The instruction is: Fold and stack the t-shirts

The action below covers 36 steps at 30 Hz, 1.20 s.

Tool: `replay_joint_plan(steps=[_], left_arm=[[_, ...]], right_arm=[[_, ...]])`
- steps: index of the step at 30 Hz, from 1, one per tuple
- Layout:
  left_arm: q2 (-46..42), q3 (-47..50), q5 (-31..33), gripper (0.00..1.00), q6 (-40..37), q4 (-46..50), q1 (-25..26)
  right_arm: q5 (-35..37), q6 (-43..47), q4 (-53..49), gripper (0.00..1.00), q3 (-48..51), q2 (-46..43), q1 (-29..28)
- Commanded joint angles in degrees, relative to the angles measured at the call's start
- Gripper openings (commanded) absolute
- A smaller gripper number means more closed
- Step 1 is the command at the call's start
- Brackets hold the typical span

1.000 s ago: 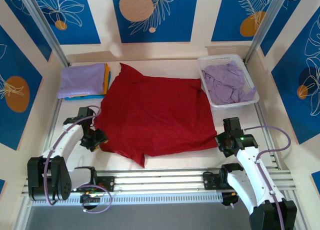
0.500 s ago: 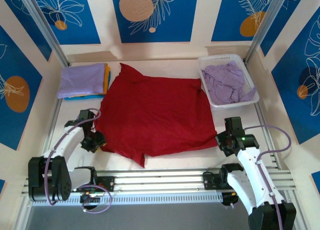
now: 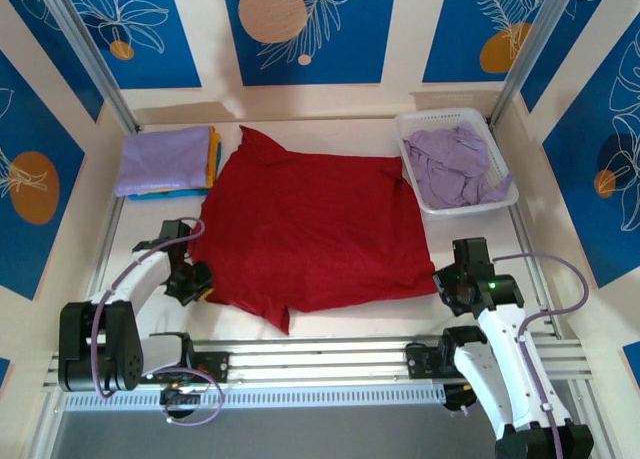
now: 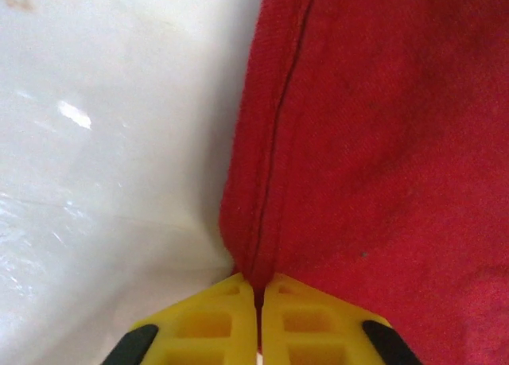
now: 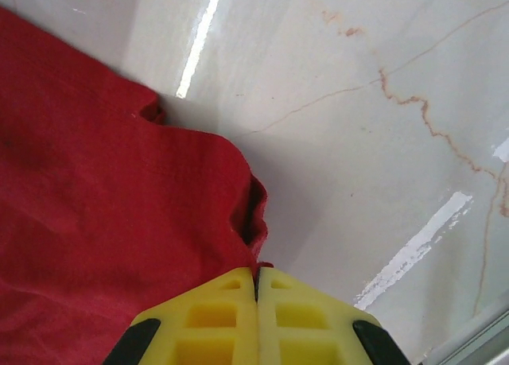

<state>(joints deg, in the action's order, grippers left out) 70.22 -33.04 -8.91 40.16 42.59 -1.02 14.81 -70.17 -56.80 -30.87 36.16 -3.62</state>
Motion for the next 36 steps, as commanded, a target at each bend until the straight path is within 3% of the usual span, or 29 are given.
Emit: replay_joint_plan(steps=[1,6,12,17,25,36], left_arm=[[-2.0,-0.9,2.0,0.0,-0.4,1.7,-0.5],[-7.7,-3.5,7.8,0.0,0.6,4.7,-1.0],[-10.1,-3.0,5.2,0.0,1.6,4.1,-3.3],[-6.3,-5.2,0.3,0.0,-1.7,4.7,-3.2],[1.3,-16.0,-1.2,0.0,-9.1,11.0,-3.3],[9.9,-23.4,-3.0,0.0,-11.8,11.9,-3.2]], right_arm=[[0.5,0.1,-3.7,0.0,-2.4,-1.3,0.1],[4.1,-1.9,-9.1,0.0,-4.2,-3.2,-0.7],[4.3,-7.6,-12.2,0.0,-2.2,-5.8,-3.6],[2.7,-9.1,-7.7,0.0,0.1,-4.6,-6.7],[3.2,-8.0,-0.6,0.0,-0.9,3.4,-7.9],[9.3,-8.1,10.5,0.0,0.5,10.6,-7.5]])
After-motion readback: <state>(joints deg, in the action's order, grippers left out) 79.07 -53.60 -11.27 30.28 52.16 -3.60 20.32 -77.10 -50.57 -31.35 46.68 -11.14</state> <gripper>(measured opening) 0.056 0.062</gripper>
